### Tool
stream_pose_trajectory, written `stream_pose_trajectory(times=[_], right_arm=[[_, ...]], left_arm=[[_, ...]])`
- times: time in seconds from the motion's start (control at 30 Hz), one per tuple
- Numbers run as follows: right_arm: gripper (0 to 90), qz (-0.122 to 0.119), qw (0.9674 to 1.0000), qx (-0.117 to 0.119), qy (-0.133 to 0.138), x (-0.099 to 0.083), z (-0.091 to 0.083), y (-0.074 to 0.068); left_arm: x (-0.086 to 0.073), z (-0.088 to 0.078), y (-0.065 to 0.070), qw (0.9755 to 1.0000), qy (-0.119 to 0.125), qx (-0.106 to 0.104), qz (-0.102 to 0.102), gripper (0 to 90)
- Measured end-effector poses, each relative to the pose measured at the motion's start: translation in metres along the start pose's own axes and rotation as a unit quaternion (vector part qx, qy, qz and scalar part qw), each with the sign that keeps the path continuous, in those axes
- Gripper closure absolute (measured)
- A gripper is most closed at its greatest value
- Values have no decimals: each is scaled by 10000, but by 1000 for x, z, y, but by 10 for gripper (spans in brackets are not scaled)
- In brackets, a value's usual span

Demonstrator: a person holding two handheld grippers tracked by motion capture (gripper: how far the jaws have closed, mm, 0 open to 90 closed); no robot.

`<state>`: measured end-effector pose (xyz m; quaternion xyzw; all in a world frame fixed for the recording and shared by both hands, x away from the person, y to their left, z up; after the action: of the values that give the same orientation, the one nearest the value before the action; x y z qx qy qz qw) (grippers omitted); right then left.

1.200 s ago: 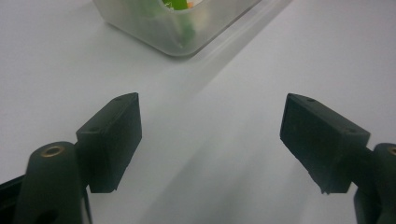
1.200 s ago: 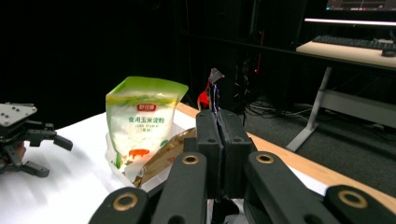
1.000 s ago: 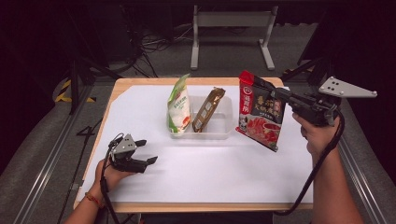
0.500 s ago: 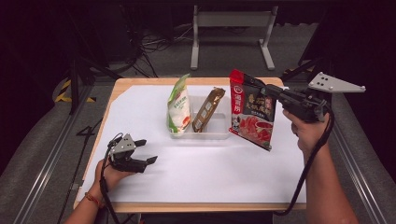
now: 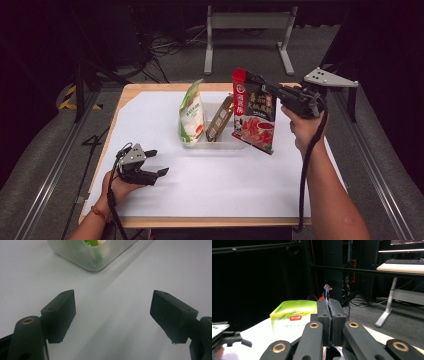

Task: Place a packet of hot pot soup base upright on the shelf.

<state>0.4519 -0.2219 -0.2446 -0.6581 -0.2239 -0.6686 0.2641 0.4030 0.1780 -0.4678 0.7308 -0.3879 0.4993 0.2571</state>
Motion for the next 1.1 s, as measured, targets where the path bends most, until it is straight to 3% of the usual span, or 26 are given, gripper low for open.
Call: stream_pose_trajectory(times=[0.1,0.3,0.53,0.6,0.67,0.83,0.93,1.03,1.1], right_arm=[[887,103,9999,-129,25,-3,14,0],[886,83,9981,-597,116,-9,26,1],[886,352,9941,-972,330,-14,10,5],[886,478,9930,-987,429,-14,8,6],[886,461,9924,-1056,423,-15,10,5],[886,730,9868,-1345,531,-19,19,7],[886,765,9847,-1482,506,-23,22,6],[886,760,9829,-1590,536,-24,18,8],[886,954,9798,-1627,664,-24,11,11]], left_arm=[[0,-1,-1,10000,18,9,-5,216],[0,-2,0,10000,15,-6,29,217],[0,-1,0,10000,0,-20,12,219],[0,0,1,10000,-15,-39,25,219],[0,0,2,10000,-25,-40,35,219],[0,0,2,10000,-27,-45,34,221],[0,-1,2,10000,-2,-40,25,224],[0,-3,2,10000,21,-35,19,224],[-1,-4,1,10000,31,-33,10,224]])
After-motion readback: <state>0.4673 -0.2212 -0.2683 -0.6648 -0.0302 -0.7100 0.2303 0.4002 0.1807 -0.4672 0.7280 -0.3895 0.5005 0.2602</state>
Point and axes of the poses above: each handheld gripper's, and its own axes: z roughly forward along the jaws, x roughly out of its top, y roughly to its right, the point moved 5 cm from there along z, roughly forward along the jaws, and after that the axes turned 12 degrees about y, right-handed, at the moved point
